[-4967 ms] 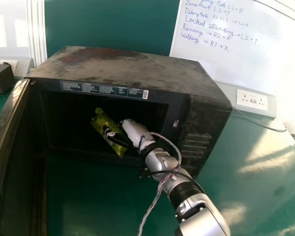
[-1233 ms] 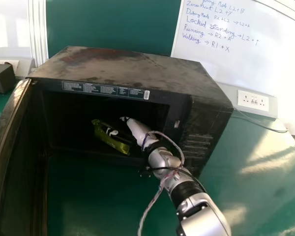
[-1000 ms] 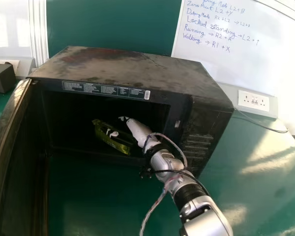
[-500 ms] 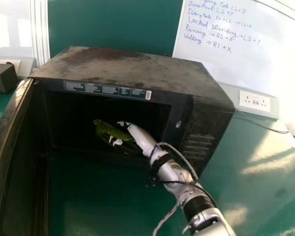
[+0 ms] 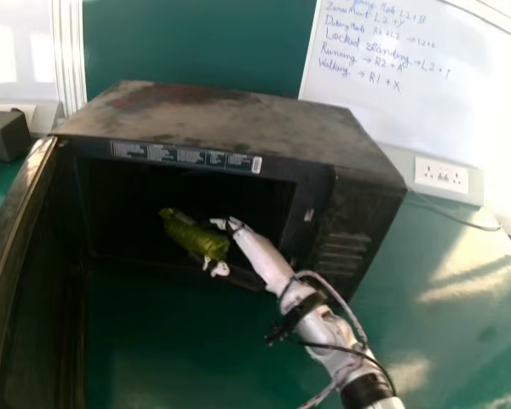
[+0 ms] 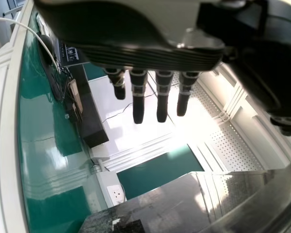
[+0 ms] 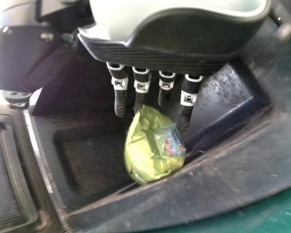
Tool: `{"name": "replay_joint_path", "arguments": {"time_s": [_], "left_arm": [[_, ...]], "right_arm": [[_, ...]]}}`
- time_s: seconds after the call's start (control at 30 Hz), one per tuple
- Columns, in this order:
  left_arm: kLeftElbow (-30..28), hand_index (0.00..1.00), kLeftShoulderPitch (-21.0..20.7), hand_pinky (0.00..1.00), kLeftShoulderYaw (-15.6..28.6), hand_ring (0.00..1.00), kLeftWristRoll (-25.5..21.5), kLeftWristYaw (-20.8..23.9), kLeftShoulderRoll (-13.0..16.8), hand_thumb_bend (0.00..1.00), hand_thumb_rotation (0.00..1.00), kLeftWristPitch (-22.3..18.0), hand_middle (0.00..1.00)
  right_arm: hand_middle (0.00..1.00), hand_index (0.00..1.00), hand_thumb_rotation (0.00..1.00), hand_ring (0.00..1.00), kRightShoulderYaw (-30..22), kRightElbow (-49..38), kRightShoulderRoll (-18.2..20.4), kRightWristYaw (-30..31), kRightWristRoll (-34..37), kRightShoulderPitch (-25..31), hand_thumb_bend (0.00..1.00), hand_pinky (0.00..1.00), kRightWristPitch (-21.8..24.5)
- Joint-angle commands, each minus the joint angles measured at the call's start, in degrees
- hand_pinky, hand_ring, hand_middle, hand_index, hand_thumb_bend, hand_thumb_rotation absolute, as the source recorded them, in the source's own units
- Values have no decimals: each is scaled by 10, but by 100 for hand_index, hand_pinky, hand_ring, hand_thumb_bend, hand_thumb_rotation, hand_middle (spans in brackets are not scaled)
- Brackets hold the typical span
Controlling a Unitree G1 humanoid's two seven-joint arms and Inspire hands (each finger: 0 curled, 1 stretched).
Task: Put biscuit inside oven
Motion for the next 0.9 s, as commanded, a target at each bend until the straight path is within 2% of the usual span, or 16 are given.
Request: {"name": "replay_joint_path", "arguments": {"time_s": [0.0,0.53,0.87], "left_arm": [[1,95,-5,96,4,89,0,-1,-8,79,79,2,93],[-5,95,-4,96,4,90,-4,-3,-7,77,81,7,93],[-5,95,-9,92,13,86,2,0,-5,76,82,10,92]], "right_arm": [[91,88,43,87,-18,-22,-20,6,20,26,90,75,-8],[90,88,45,87,-83,-160,-69,107,129,141,91,75,-45],[90,87,45,87,-116,-235,-98,178,192,209,90,76,-33]]}}
